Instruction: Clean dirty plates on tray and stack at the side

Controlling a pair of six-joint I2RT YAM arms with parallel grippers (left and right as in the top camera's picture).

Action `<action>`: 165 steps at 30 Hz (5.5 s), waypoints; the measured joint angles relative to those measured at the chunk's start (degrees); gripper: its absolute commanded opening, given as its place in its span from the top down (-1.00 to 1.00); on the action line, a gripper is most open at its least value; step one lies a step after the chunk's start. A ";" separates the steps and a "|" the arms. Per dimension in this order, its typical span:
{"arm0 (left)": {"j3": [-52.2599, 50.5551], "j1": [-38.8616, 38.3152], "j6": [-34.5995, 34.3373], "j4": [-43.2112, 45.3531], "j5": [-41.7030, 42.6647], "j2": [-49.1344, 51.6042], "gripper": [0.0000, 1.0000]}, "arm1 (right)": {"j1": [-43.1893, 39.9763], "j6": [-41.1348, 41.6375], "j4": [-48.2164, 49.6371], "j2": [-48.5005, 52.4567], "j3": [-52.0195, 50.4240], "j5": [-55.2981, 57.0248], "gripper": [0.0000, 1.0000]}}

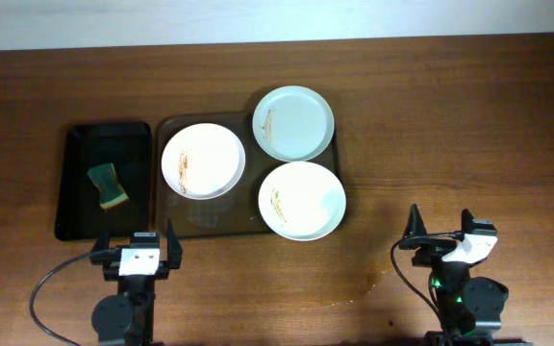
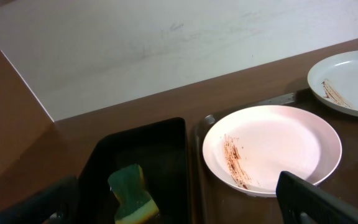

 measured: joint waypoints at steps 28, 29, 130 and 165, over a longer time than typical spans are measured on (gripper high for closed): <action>0.00 0.00 0.00 0.00 0.00 0.00 -0.98 | 0.00 0.00 0.15 0.00 0.00 -0.17 -0.97; -0.11 0.00 0.26 1.25 -0.42 0.00 -0.98 | 0.00 0.00 0.17 0.00 0.00 -0.48 -0.97; 98.49 -6.43 -14.21 -46.40 7.30 123.03 0.98 | 39.76 28.00 -36.48 134.88 109.44 -7.43 0.91; 85.61 -4.00 -21.81 -46.86 15.08 120.69 0.99 | 39.12 26.75 -35.60 135.05 109.44 -9.94 0.92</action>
